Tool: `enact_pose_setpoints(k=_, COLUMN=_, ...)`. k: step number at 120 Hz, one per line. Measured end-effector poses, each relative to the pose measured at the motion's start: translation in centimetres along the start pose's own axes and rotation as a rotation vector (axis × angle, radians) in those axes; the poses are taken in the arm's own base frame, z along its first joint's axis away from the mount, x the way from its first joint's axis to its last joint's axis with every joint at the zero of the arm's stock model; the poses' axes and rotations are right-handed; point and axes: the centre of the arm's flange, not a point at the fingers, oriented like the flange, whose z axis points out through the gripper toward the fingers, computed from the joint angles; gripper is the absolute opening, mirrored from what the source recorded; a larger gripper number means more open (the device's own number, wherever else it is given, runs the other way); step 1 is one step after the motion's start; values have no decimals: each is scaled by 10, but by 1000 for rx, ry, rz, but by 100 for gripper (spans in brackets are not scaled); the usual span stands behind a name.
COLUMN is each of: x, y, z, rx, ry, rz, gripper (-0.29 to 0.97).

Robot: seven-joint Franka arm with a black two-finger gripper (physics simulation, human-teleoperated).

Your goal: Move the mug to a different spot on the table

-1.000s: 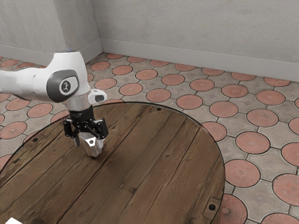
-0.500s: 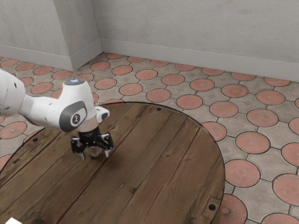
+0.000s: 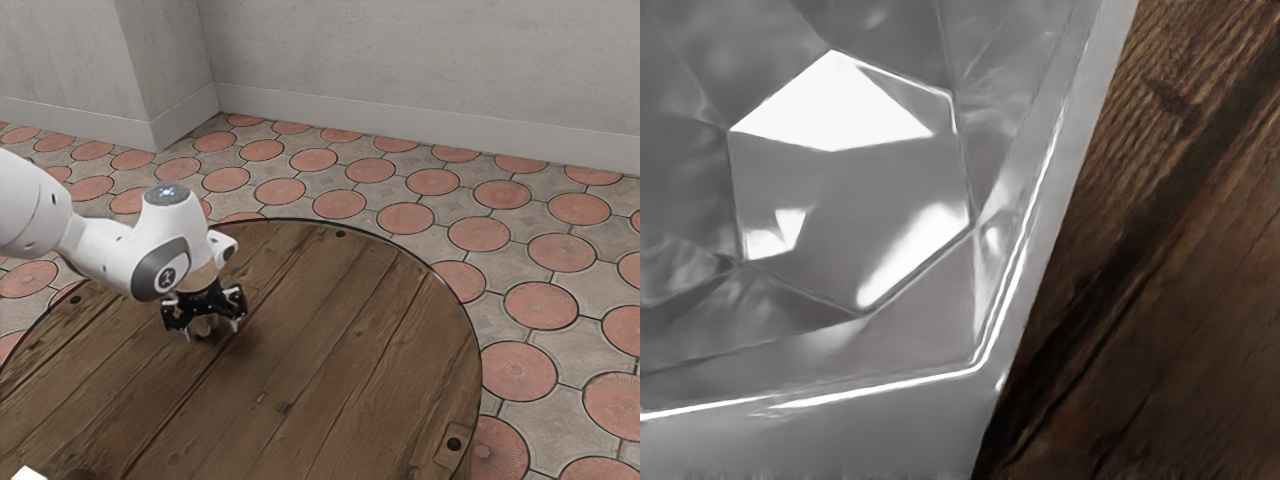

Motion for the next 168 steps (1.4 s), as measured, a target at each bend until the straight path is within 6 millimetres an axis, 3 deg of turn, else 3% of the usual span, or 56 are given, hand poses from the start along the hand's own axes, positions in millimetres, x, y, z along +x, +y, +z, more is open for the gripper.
enact_pose_setpoints(k=33, x=13, y=-16, z=2, rx=2, ry=29, rz=-129, gripper=40)
enact_pose_setpoints(k=58, x=15, y=-14, z=3, rx=2, ry=65, rz=-145, gripper=27)
enact_pose_setpoints(k=101, x=16, y=-9, z=-13, rx=44, ry=177, rz=-14, gripper=13)
enact_pose_setpoints(k=126, x=-16, y=25, z=-34, rx=-1, ry=254, rz=132, gripper=11)
enact_pose_setpoints(k=150, x=-66, y=30, z=-29, rx=-23, ry=256, rz=250, gripper=3)
enact_pose_setpoints(k=168, x=-78, y=32, z=-26, rx=-42, ry=263, rz=286, gripper=2)
